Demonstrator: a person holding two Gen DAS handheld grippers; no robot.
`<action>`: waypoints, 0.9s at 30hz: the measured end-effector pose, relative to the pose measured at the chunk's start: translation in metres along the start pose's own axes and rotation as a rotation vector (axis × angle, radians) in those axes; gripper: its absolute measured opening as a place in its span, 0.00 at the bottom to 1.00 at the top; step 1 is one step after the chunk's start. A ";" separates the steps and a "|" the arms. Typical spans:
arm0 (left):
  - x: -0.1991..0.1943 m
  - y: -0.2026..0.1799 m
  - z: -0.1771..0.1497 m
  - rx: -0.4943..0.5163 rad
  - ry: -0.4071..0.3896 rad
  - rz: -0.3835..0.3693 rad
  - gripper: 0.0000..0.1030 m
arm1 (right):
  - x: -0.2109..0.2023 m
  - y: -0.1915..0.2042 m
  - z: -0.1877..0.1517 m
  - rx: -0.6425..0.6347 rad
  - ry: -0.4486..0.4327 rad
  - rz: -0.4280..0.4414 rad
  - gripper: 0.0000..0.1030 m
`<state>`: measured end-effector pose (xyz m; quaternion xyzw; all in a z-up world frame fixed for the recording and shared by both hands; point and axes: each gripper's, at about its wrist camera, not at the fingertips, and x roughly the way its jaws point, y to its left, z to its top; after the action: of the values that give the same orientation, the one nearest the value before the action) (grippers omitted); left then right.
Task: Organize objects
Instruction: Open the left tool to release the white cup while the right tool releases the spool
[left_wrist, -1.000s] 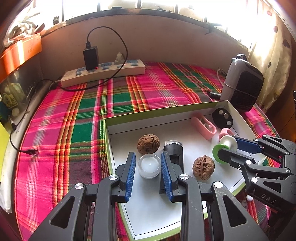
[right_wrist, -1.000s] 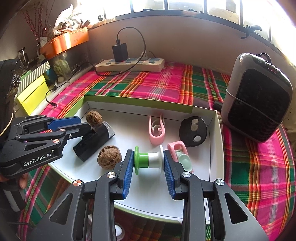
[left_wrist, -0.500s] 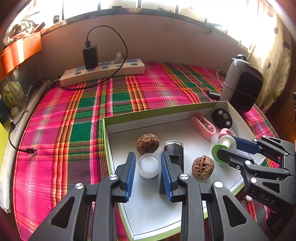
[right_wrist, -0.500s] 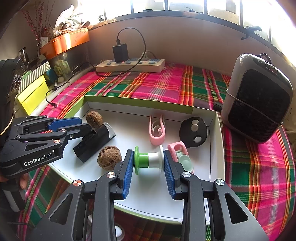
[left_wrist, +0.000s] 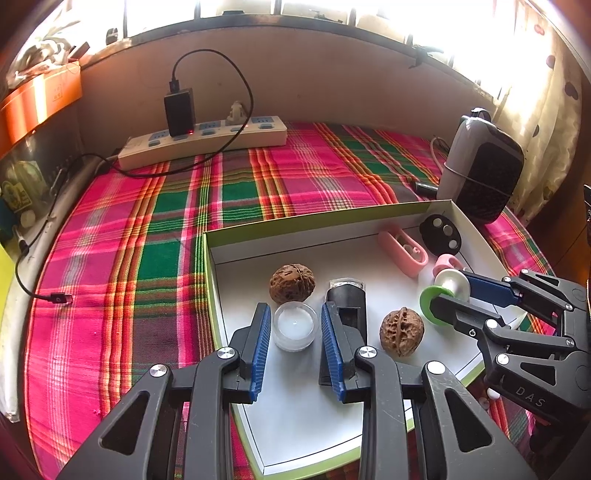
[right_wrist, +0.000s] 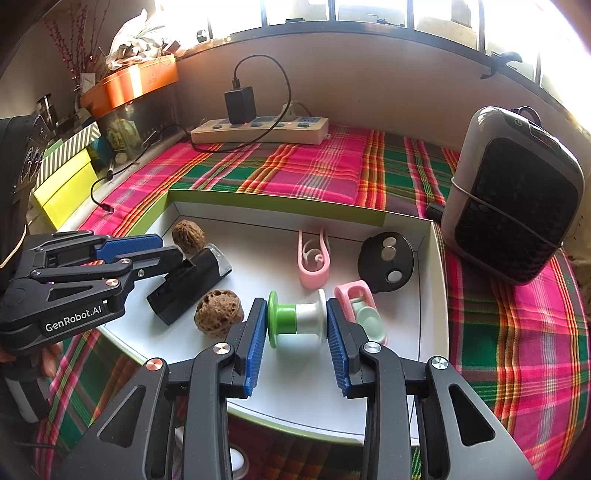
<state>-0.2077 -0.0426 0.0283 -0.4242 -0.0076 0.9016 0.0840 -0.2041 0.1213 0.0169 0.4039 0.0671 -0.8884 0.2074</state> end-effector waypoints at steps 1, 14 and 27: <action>0.000 0.000 0.000 0.000 0.000 0.000 0.26 | 0.000 0.000 0.000 -0.001 0.000 0.000 0.32; -0.004 -0.002 -0.002 0.001 -0.002 -0.017 0.30 | -0.002 0.001 -0.001 0.008 -0.003 -0.008 0.35; -0.022 -0.004 -0.005 -0.009 -0.034 -0.029 0.32 | -0.014 0.000 -0.004 0.022 -0.030 -0.018 0.42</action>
<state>-0.1898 -0.0423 0.0423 -0.4090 -0.0190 0.9074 0.0949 -0.1929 0.1264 0.0252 0.3920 0.0579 -0.8969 0.1961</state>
